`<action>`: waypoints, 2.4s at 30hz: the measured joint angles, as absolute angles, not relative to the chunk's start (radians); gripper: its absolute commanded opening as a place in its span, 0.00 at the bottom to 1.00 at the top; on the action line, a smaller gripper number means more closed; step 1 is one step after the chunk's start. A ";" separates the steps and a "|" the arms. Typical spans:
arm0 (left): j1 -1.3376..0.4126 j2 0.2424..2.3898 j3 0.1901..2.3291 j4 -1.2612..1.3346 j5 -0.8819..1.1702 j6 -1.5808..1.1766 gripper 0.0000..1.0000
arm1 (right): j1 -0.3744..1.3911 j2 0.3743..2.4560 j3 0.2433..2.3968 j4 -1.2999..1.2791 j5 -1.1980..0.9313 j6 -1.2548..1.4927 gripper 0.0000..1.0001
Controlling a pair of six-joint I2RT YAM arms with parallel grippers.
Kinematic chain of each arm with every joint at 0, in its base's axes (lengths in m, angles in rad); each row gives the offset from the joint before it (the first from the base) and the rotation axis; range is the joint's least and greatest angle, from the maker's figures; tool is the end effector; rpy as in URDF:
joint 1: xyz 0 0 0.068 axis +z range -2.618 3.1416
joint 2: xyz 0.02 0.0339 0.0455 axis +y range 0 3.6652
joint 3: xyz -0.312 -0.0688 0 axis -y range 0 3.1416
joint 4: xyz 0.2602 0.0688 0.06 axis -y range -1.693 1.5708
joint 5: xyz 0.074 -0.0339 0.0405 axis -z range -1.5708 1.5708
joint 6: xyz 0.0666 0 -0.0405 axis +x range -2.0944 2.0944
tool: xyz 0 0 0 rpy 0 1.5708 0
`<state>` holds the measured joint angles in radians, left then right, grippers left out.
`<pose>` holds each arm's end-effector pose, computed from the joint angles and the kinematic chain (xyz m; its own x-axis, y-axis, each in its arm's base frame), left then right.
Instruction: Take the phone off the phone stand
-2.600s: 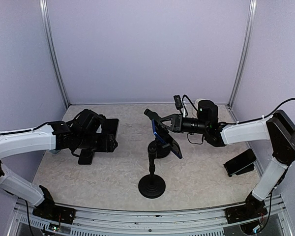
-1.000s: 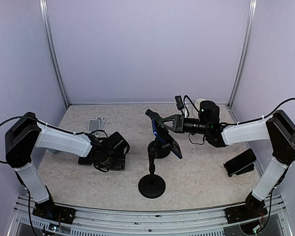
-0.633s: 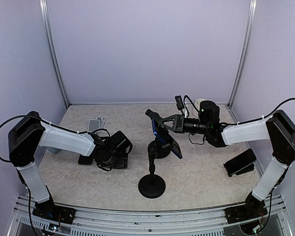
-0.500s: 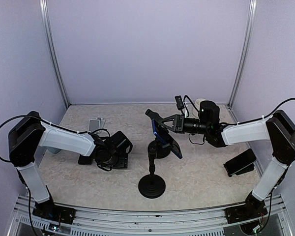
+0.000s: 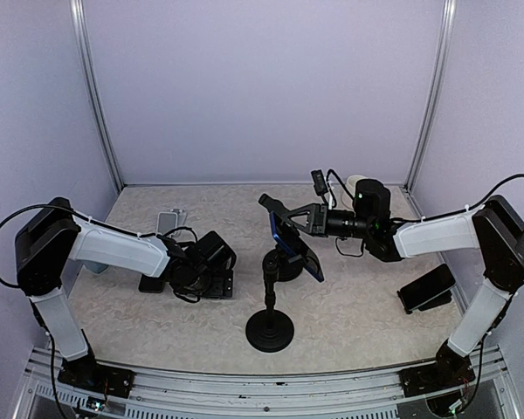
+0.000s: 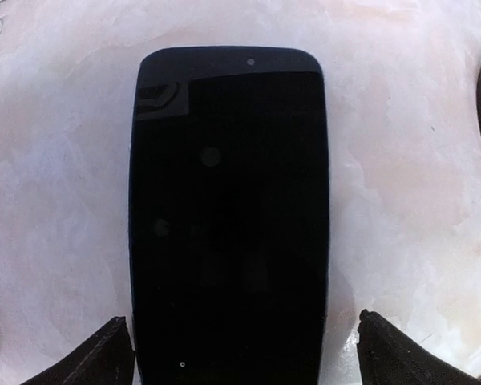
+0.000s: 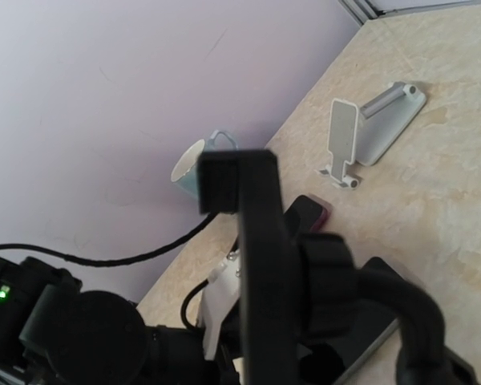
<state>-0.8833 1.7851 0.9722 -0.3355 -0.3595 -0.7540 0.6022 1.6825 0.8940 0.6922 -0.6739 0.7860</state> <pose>0.2495 -0.2670 0.1463 -0.8545 0.0309 -0.5185 0.0644 0.9968 -0.0467 0.3112 0.2644 0.2692 -0.7313 0.1682 -0.6610 -0.6185 0.2449 0.7467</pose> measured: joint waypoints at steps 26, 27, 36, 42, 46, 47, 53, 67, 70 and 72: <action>-0.797 1.521 1.074 -0.131 -0.131 -0.408 0.93 | 0.600 1.682 0.889 0.701 -0.678 0.786 0.00; -0.793 1.521 1.087 -0.118 -0.110 -0.395 0.92 | 0.599 1.682 0.889 0.701 -0.678 0.786 0.00; -0.786 1.569 1.233 -0.083 -0.041 -0.342 0.83 | 0.599 1.682 0.887 0.702 -0.681 0.786 0.00; -0.794 1.660 1.367 -0.118 -0.091 -0.307 0.75 | 0.599 1.682 0.887 0.702 -0.681 0.786 0.00; -0.808 1.699 1.420 -0.154 -0.130 -0.282 0.70 | 0.599 1.682 0.887 0.702 -0.681 0.786 0.00; -0.810 1.705 1.427 -0.163 -0.135 -0.278 0.69 | 0.599 1.682 0.887 0.702 -0.681 0.786 0.00; -0.812 1.724 1.441 -0.199 -0.147 -0.236 0.61 | 0.598 1.682 0.887 0.702 -0.677 0.786 0.00; -0.828 1.765 1.507 -0.236 -0.146 -0.152 0.55 | 0.593 1.683 0.887 0.701 -0.681 0.786 0.00; -0.833 1.780 1.516 -0.241 -0.137 -0.144 0.49 | 0.593 1.683 0.887 0.701 -0.686 0.786 0.00; -0.833 1.789 1.521 -0.252 -0.135 -0.139 0.46 | 0.592 1.683 0.887 0.701 -0.688 0.786 0.00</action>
<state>-0.8330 1.7885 1.5208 -0.2523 -0.1349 -0.1387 0.5922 1.6829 0.8871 0.7010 -0.6876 0.7860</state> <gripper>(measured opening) 0.498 0.220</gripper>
